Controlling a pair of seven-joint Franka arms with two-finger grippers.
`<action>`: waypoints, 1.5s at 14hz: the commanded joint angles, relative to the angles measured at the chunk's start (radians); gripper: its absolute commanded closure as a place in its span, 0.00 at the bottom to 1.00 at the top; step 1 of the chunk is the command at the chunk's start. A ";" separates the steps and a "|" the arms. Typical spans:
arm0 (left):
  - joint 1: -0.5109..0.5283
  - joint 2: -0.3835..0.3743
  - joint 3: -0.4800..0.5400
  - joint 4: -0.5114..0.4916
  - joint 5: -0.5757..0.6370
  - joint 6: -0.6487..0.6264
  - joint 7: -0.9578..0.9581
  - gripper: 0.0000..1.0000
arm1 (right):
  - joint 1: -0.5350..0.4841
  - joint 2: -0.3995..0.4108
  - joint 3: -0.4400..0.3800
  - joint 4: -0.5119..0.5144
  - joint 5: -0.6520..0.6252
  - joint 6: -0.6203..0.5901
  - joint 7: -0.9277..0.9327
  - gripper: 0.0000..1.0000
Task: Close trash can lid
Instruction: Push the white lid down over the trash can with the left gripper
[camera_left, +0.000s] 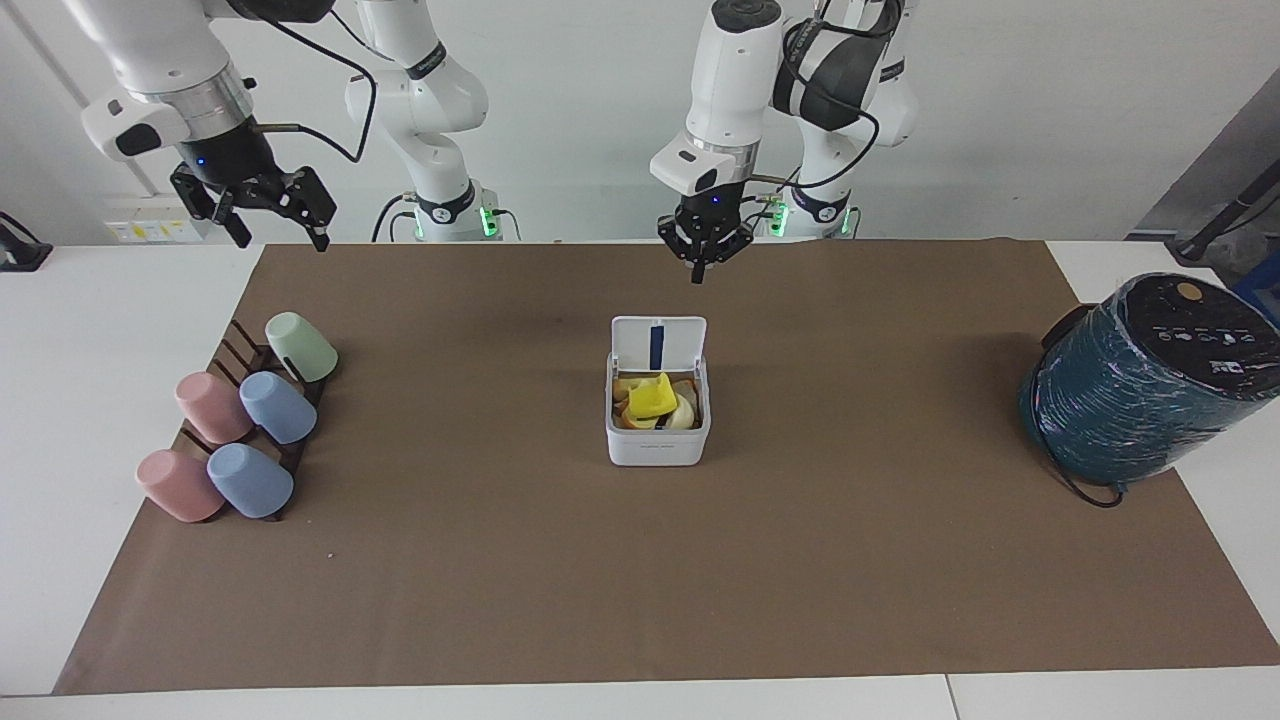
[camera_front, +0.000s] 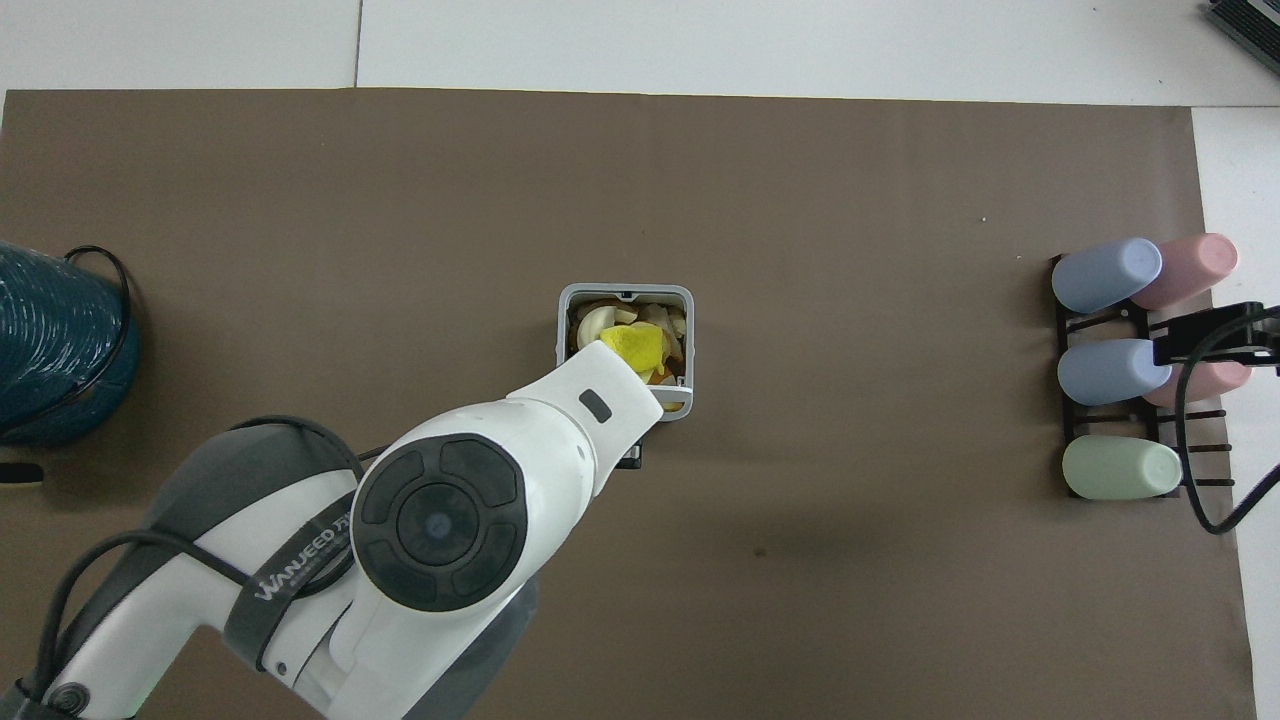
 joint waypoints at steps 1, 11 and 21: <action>-0.017 0.047 0.019 -0.010 0.011 0.130 -0.027 1.00 | -0.001 -0.015 0.000 -0.017 0.007 -0.002 -0.015 0.00; 0.062 0.236 0.022 0.022 0.018 0.489 -0.003 1.00 | -0.001 -0.015 0.000 -0.017 0.008 -0.002 -0.015 0.00; 0.033 0.366 0.019 0.068 0.015 0.503 -0.003 1.00 | -0.001 -0.015 0.000 -0.017 0.008 -0.002 -0.015 0.00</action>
